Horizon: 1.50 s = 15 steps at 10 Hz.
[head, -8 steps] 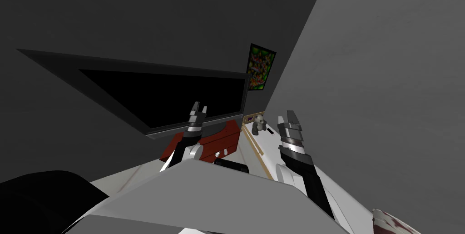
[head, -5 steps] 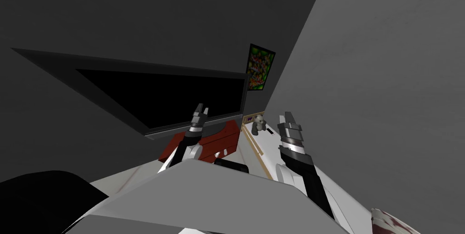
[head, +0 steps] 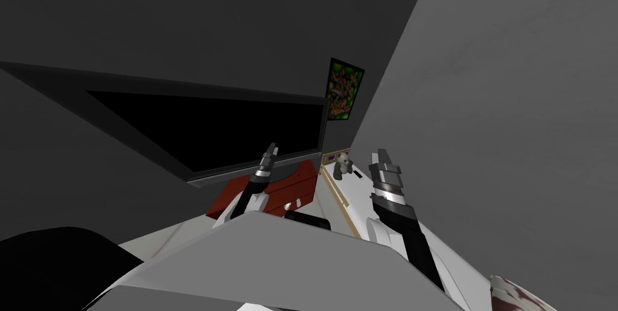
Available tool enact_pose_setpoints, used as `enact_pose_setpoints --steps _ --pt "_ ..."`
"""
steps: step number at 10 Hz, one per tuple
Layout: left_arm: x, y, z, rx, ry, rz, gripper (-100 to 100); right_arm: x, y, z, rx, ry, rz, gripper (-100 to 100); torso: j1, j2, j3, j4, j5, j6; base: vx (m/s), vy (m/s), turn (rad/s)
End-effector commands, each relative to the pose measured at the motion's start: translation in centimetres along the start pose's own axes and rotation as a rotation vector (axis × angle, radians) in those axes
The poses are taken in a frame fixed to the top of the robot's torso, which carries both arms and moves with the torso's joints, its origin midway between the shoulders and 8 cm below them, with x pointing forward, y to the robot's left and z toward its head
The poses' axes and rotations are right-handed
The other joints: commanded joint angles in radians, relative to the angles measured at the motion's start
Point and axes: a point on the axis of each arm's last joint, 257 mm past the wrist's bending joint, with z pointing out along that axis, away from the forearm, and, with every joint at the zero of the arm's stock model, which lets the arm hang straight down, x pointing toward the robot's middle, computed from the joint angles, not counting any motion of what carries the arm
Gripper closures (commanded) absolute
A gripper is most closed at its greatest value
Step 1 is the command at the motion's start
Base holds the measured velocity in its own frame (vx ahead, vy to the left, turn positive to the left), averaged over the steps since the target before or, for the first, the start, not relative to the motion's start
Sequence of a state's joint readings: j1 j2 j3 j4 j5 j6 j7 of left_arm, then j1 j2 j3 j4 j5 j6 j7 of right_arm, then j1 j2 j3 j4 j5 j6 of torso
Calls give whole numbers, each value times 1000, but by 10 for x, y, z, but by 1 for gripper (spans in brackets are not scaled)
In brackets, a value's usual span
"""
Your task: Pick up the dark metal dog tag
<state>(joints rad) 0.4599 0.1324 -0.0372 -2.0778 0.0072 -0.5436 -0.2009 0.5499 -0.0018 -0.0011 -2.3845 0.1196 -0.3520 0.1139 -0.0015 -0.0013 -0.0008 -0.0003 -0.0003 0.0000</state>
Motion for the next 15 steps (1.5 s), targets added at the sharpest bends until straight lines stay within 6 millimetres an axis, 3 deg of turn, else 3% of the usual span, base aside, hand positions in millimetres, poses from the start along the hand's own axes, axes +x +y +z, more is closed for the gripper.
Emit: enact_pose_setpoints --steps 1,8,11,15 --pt "3 17 -3 -24 21 61 -100 0 0 0 0 0 0 0 0 0 0 0 0 0 16 -26 -20" --pt "14 75 -20 -103 90 252 -100 0 0 0 0 0 0 0 0 0 0 0 0 0 17 -23 -15" --pt "16 91 -26 -126 108 291 -100 0 0 0 0 0 0 0 0 0 0 0 0 0 11 -16 -11" --pt "22 129 -42 -180 160 408 -100 0 0 0 0 0 0 0 0 0 0 0 0 0 16 -21 -16"
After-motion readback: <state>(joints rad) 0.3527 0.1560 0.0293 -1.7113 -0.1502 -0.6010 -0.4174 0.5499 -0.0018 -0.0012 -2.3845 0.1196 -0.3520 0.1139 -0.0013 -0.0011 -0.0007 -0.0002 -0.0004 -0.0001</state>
